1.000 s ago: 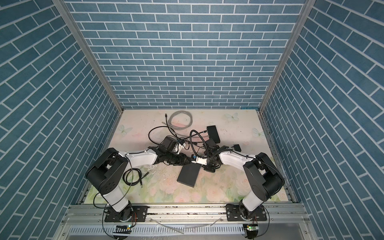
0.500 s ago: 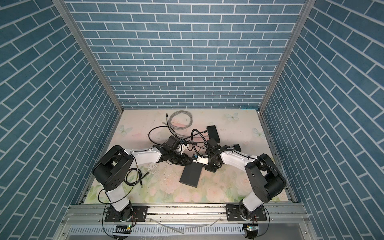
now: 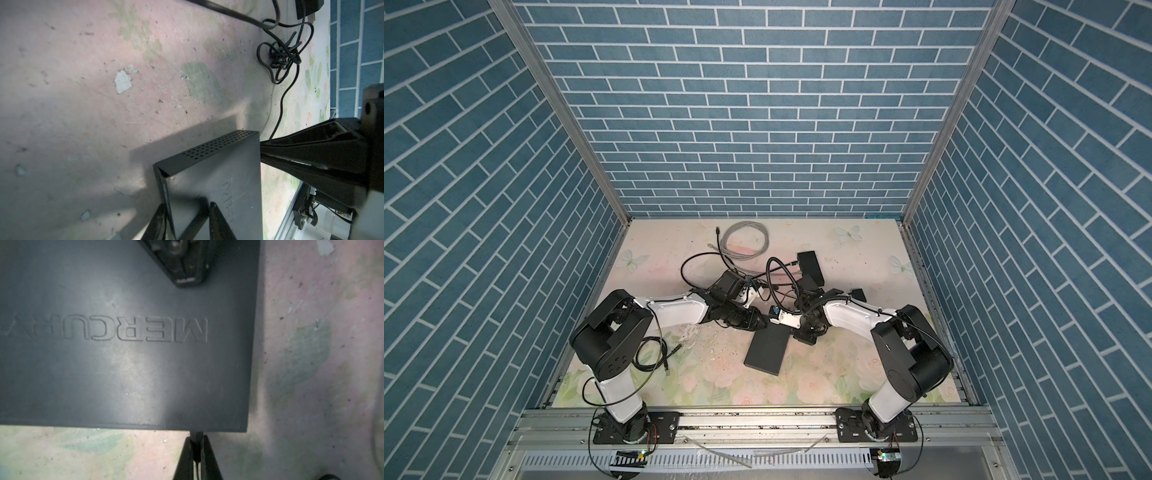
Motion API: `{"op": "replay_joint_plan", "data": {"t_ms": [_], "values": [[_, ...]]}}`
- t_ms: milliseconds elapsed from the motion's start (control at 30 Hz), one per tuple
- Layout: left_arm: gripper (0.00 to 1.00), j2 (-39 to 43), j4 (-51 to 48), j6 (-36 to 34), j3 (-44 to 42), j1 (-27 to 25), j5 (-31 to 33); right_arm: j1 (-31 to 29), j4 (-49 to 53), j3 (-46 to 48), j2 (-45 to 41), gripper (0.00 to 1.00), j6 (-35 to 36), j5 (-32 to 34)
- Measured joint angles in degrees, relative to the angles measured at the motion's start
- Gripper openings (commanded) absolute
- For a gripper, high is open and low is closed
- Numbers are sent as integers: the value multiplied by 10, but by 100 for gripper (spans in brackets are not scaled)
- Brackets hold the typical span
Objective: Insert the plug into the switch port
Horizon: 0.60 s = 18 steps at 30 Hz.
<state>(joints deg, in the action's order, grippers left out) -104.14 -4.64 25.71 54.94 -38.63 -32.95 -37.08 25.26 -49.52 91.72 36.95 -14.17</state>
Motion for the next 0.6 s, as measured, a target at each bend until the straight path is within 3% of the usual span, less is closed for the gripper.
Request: {"op": "replay_joint_plan", "data": {"t_ms": [367,600], "values": [[33,-1,15,13,0,5,17,5,-37,0,7,0,-24,12],[31,-2,-37,-41,25,8,21,5,-43,-1,7,0,8,7]]}}
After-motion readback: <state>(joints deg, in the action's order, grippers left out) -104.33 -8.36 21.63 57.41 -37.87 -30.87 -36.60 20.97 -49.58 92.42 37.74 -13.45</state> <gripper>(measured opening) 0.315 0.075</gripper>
